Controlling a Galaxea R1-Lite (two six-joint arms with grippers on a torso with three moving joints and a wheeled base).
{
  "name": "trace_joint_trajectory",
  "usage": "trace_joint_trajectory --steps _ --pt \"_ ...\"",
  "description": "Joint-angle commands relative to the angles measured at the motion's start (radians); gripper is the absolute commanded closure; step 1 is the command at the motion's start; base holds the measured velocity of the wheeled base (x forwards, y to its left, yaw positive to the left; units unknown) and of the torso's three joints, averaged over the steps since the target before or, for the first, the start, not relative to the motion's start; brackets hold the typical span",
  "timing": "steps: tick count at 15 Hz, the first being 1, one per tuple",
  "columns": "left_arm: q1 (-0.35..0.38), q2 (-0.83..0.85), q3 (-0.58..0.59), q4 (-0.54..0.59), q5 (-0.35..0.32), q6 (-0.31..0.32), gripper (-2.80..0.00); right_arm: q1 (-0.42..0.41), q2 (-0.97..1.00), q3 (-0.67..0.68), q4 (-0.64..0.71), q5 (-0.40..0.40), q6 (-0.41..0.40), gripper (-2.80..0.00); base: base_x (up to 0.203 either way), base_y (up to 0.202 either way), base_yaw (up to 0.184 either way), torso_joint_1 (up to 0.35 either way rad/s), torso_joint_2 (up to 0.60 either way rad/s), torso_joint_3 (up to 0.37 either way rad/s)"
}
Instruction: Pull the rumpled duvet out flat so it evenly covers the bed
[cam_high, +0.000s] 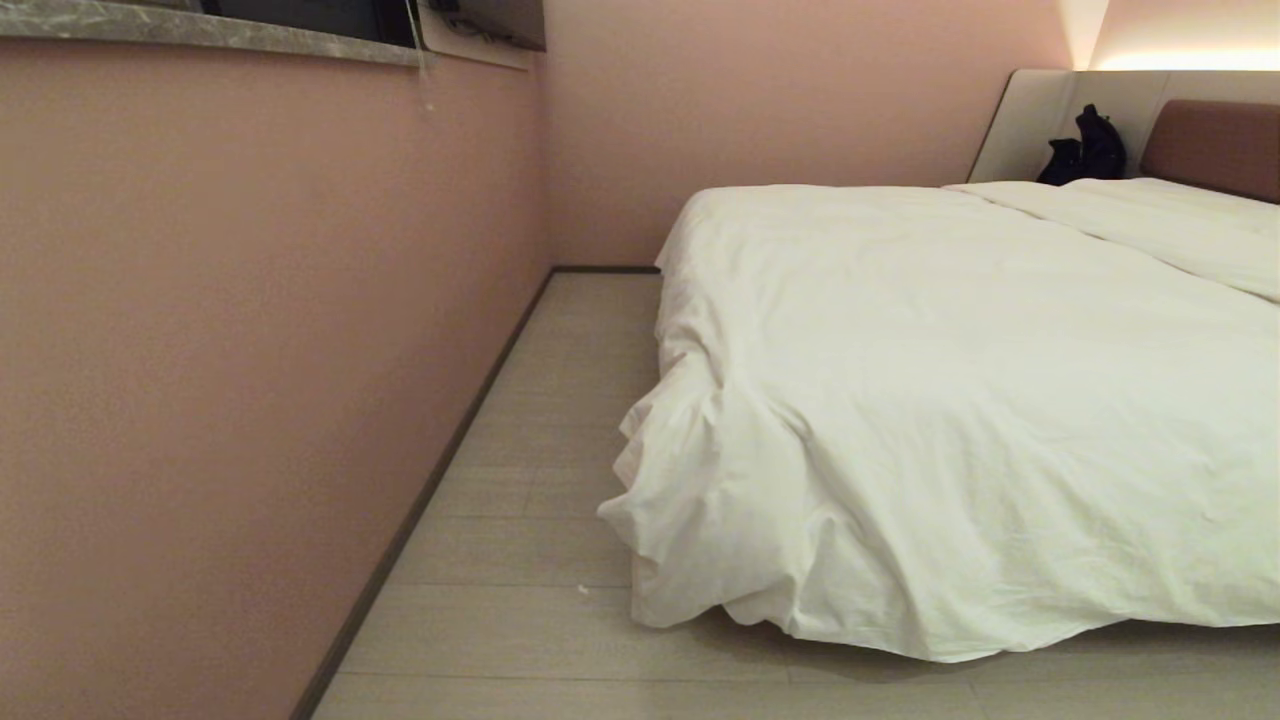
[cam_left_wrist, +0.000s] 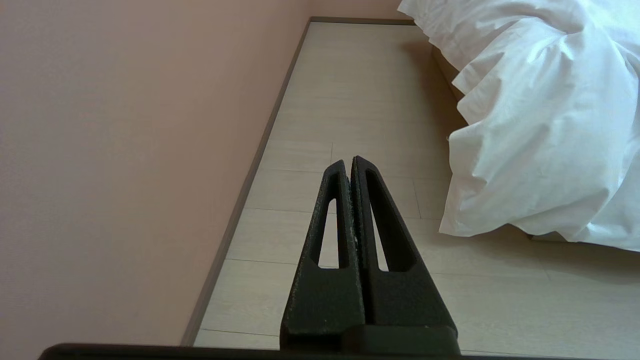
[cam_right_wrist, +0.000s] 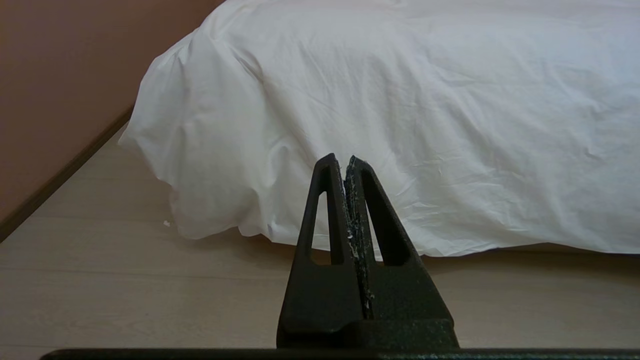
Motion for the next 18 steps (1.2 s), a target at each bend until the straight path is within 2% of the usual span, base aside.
trace_joint_trajectory --steps 1,3,18 --pt "0.0 0.0 0.0 0.001 0.0 -0.002 0.0 0.0 0.001 0.0 -0.001 0.0 0.0 0.0 0.0 0.0 0.0 0.0 0.0 0.0" --pt "0.0 0.0 0.0 0.0 0.0 0.0 0.0 0.0 0.001 0.0 -0.001 0.0 0.0 0.0 -0.058 0.0 0.0 0.005 0.0 0.001" --pt "0.0 0.0 0.0 0.0 0.0 -0.001 0.0 0.0 0.001 0.0 -0.001 0.0 0.0 0.0 -0.183 0.0 0.001 0.002 0.0 0.003"
